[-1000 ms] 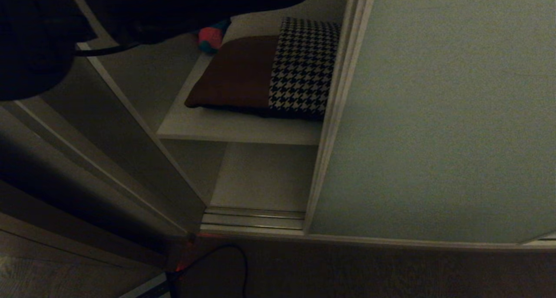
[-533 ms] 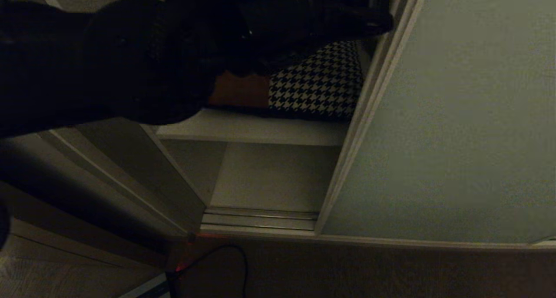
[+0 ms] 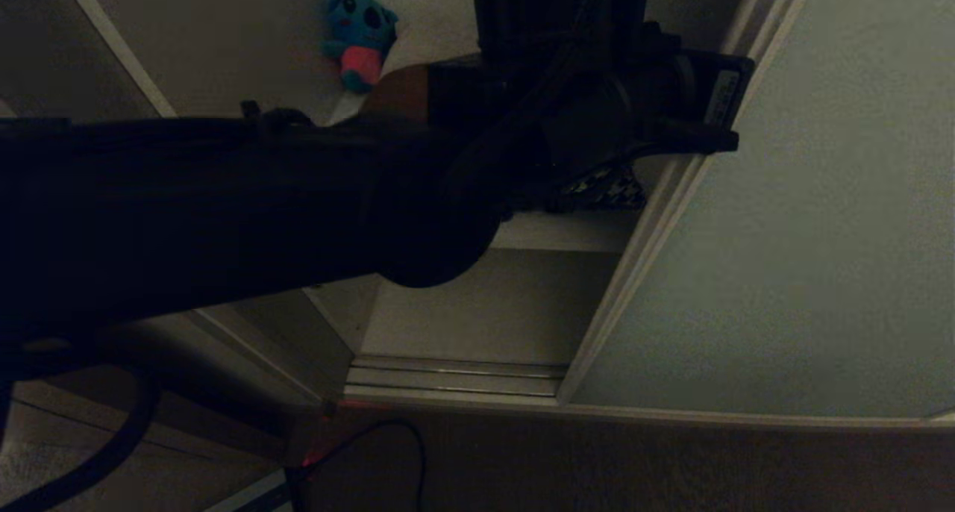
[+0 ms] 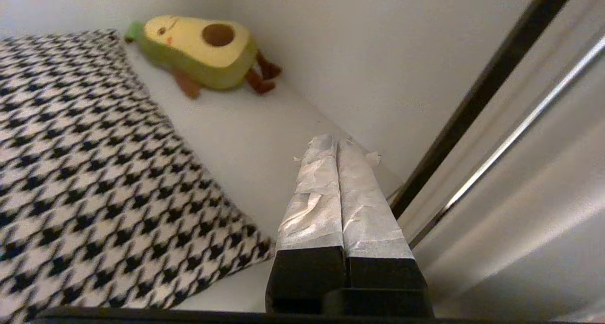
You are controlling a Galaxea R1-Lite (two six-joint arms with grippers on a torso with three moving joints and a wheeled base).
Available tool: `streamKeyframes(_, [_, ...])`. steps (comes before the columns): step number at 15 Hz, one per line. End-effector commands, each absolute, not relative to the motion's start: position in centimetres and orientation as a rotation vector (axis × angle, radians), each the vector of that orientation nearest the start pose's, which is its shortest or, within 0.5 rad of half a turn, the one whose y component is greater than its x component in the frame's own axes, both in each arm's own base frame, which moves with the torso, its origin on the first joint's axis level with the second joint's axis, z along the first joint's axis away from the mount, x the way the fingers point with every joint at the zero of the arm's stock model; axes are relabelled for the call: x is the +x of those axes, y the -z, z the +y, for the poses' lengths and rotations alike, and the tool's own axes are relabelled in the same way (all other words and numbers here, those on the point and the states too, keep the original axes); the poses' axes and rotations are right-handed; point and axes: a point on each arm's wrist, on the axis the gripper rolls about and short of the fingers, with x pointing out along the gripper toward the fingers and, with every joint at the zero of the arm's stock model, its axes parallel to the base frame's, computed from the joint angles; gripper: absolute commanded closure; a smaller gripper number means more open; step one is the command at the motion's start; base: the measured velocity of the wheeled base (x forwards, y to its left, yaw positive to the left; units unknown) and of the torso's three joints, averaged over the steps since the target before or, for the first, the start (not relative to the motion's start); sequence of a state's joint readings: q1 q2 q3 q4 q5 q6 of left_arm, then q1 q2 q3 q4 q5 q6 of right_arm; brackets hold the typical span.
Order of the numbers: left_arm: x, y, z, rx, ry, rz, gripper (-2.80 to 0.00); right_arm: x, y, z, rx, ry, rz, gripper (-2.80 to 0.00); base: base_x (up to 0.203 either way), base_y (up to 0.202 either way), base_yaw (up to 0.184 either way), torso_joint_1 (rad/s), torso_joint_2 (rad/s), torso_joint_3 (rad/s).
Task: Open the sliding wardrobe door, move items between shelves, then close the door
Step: Open the door
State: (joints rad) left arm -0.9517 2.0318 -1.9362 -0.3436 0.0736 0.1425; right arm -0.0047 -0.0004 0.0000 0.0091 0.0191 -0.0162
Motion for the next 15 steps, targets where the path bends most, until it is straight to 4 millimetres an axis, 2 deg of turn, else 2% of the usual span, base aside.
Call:
streamKeyframes(1, [24.1, -33.9, -35.1, 0.016, 0.877, -0.271, 0.0, -2.3, -7.4, 0.1, -0.017, -0.015, 0.012, 0.0, 0.0, 0.0, 0.0, 0.0, 0.0, 0.0])
streamKeyframes(5, [23.8, -34.1, -35.2, 0.006, 0.881, -0.274, 0.0, -2.3, -7.4, 0.1, -0.017, -0.015, 0.012, 0.0, 0.0, 0.0, 0.0, 0.0, 0.0, 0.0])
streamKeyframes(8, [22.5, -36.6, -33.0, -0.022, 0.842, -0.312, 0.0, -2.3, -7.4, 0.1, -0.017, -0.015, 0.012, 0.0, 0.0, 0.0, 0.0, 0.0, 0.0, 0.0])
streamKeyframes(11, [20.1, -40.0, -28.8, -0.061, 0.806, -0.365, 0.0, -2.3, -7.4, 0.1, -0.015, -0.015, 0.012, 0.0, 0.0, 0.0, 0.0, 0.0, 0.0, 0.0])
streamKeyframes(13, [18.1, -42.2, -25.0, -0.089, 0.773, -0.407, 0.0, -2.3, -7.4, 0.1, -0.016, -0.015, 0.012, 0.0, 0.0, 0.0, 0.0, 0.0, 0.0, 0.0])
streamKeyframes(15, [15.9, -43.9, -19.9, -0.106, 0.701, -0.434, 0.0, -2.3, -7.4, 0.1, -0.017, -0.015, 0.012, 0.0, 0.0, 0.0, 0.0, 0.0, 0.0, 0.0])
